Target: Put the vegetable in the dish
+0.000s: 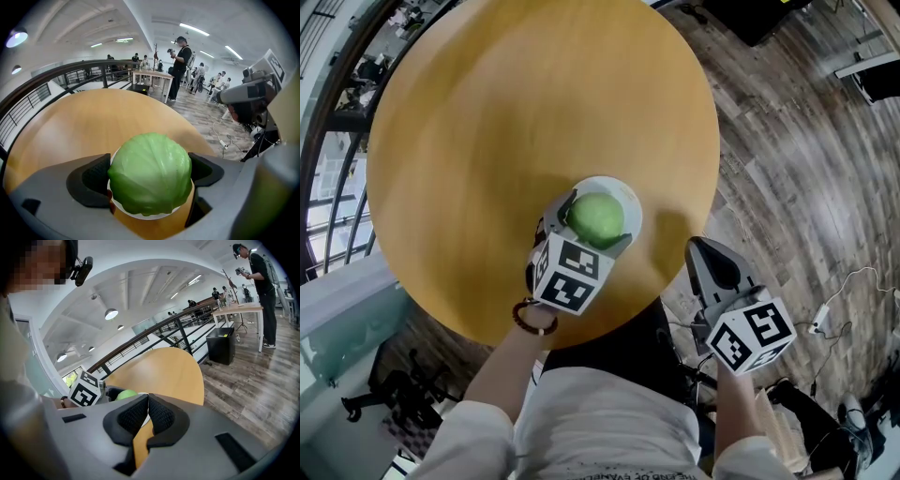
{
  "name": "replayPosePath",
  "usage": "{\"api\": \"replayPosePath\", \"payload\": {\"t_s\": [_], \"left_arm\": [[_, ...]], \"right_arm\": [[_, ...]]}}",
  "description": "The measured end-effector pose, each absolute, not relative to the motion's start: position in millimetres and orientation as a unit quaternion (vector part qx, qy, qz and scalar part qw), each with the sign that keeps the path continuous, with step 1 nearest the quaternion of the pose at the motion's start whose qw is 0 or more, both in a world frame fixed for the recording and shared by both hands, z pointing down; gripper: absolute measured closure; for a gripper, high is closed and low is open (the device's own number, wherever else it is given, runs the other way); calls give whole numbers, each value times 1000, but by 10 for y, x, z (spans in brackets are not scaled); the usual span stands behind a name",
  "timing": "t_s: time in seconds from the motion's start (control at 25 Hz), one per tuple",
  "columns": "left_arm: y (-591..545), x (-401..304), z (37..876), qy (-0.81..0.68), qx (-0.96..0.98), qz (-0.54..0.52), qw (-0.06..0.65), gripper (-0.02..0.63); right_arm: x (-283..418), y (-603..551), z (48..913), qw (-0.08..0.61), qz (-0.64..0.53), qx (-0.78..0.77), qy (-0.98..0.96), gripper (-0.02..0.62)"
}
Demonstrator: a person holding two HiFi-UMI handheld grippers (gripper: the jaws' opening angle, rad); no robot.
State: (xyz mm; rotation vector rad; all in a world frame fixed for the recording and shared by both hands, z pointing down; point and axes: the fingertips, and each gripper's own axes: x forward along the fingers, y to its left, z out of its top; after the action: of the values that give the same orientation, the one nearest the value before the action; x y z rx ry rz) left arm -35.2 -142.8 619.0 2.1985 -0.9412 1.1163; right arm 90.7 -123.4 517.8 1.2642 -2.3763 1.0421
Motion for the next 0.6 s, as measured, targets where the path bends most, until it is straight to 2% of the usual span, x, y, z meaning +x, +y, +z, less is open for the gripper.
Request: {"api": "replayPosePath", "payload": {"t_s": [0.6], "left_arm": [[-1435, -300, 6414, -336, 796, 445, 234, 100]], "right_arm": [[967, -1211, 5273, 126, 371, 433, -812, 571]]}}
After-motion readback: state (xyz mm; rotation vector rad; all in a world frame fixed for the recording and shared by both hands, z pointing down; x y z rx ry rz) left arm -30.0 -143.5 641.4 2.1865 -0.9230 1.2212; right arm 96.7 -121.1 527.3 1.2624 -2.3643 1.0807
